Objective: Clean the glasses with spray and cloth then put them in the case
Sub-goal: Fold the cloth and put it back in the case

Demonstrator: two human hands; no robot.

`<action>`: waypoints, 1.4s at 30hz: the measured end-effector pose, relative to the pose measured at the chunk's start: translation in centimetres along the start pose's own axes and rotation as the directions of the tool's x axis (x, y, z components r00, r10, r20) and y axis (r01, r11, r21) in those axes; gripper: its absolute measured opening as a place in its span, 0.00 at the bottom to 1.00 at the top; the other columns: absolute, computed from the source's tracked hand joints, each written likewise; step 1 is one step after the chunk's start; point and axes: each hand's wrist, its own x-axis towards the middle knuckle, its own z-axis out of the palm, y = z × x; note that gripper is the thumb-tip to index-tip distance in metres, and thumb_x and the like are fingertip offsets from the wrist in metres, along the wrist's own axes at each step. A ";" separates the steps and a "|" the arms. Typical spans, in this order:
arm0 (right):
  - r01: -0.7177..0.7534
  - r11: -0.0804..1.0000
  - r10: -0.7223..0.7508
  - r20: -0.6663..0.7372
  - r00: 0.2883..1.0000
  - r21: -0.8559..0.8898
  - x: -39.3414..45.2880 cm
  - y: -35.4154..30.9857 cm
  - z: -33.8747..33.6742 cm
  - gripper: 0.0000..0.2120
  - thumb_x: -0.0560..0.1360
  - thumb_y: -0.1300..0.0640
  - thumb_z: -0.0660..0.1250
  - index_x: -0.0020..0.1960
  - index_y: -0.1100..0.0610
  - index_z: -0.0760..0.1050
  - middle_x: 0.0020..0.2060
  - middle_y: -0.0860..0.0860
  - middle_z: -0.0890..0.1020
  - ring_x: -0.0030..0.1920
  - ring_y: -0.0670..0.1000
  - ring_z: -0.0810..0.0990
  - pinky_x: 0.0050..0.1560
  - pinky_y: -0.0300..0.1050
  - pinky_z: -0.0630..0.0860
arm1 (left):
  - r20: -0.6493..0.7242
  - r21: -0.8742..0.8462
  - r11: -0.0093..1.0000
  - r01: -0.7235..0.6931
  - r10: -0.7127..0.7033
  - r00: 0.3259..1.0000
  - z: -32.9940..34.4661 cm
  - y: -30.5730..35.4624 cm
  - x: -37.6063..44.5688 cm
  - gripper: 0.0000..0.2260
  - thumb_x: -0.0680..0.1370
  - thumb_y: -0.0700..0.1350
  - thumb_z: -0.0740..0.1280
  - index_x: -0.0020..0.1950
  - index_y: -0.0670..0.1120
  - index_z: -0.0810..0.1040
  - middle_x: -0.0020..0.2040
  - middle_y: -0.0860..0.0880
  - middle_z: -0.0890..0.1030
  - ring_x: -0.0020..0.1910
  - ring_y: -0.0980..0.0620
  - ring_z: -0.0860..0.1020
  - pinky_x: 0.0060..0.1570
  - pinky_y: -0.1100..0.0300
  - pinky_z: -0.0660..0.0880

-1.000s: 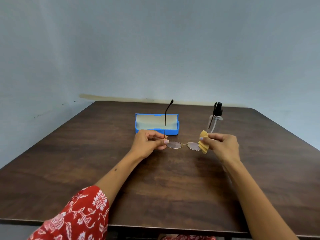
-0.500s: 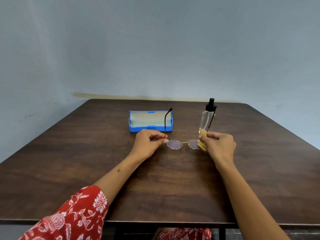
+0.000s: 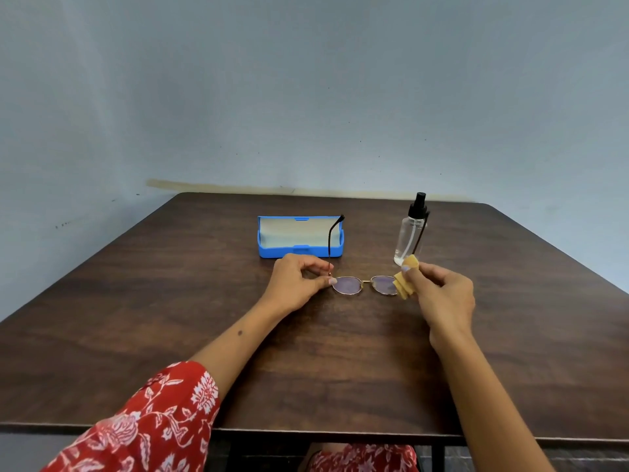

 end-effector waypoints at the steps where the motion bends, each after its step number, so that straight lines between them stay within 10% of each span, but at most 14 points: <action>1: -0.053 0.995 0.048 0.063 0.997 0.084 -0.4 -0.3 0.1 0.06 0.72 0.58 0.71 0.37 0.50 0.81 0.31 0.45 0.84 0.35 0.44 0.81 0.38 0.38 0.76 | 0.007 -0.001 1.000 -0.004 0.004 1.000 -0.1 0.0 0.0 0.12 0.68 0.43 0.77 0.50 0.47 0.83 0.41 0.53 0.84 0.35 0.62 0.79 0.42 0.70 0.75; 7: -0.459 0.815 0.234 0.524 0.819 0.354 -3.6 -2.0 2.0 0.08 0.76 0.67 0.61 0.42 0.63 0.78 0.30 0.54 0.84 0.30 0.47 0.82 0.30 0.39 0.80 | 0.077 -0.120 0.990 0.075 -0.066 0.995 -2.9 0.1 0.1 0.08 0.70 0.37 0.73 0.42 0.50 0.80 0.39 0.50 0.84 0.26 0.60 0.73 0.28 0.67 0.72; 13: -0.566 0.756 0.213 0.693 0.688 0.329 -5.9 -2.0 6.4 0.10 0.78 0.67 0.59 0.44 0.63 0.78 0.35 0.56 0.84 0.35 0.50 0.83 0.36 0.42 0.81 | 0.536 -0.359 0.823 0.441 -0.205 0.819 -7.6 -0.4 -0.3 0.11 0.66 0.48 0.75 0.44 0.44 0.82 0.42 0.43 0.83 0.37 0.50 0.81 0.34 0.60 0.79; 25: -0.295 0.936 0.128 0.598 0.791 0.190 -5.0 -2.4 12.5 0.18 0.77 0.67 0.57 0.58 0.47 0.74 0.46 0.55 0.81 0.39 0.49 0.80 0.35 0.41 0.78 | 0.415 -0.520 0.737 0.431 -0.223 0.882 -9.1 -1.5 0.1 0.10 0.67 0.39 0.71 0.47 0.44 0.81 0.40 0.45 0.83 0.37 0.51 0.82 0.35 0.59 0.81; 35: -0.160 0.979 0.055 0.586 0.809 0.129 -4.7 -1.0 12.8 0.02 0.73 0.61 0.69 0.43 0.56 0.78 0.46 0.55 0.82 0.48 0.52 0.81 0.50 0.50 0.79 | 0.396 -0.543 0.726 0.423 -0.223 0.891 -9.4 -1.4 0.1 0.03 0.71 0.37 0.67 0.44 0.41 0.78 0.36 0.46 0.80 0.33 0.54 0.80 0.33 0.60 0.79; 42: -0.185 0.946 0.032 0.491 0.871 0.265 -4.8 -2.5 12.4 0.03 0.72 0.66 0.70 0.43 0.60 0.77 0.43 0.57 0.82 0.39 0.52 0.82 0.31 0.38 0.79 | 0.394 -0.541 0.722 0.432 -0.236 0.888 -9.3 -1.2 -0.1 0.02 0.67 0.40 0.67 0.39 0.44 0.76 0.29 0.53 0.78 0.26 0.59 0.75 0.24 0.70 0.70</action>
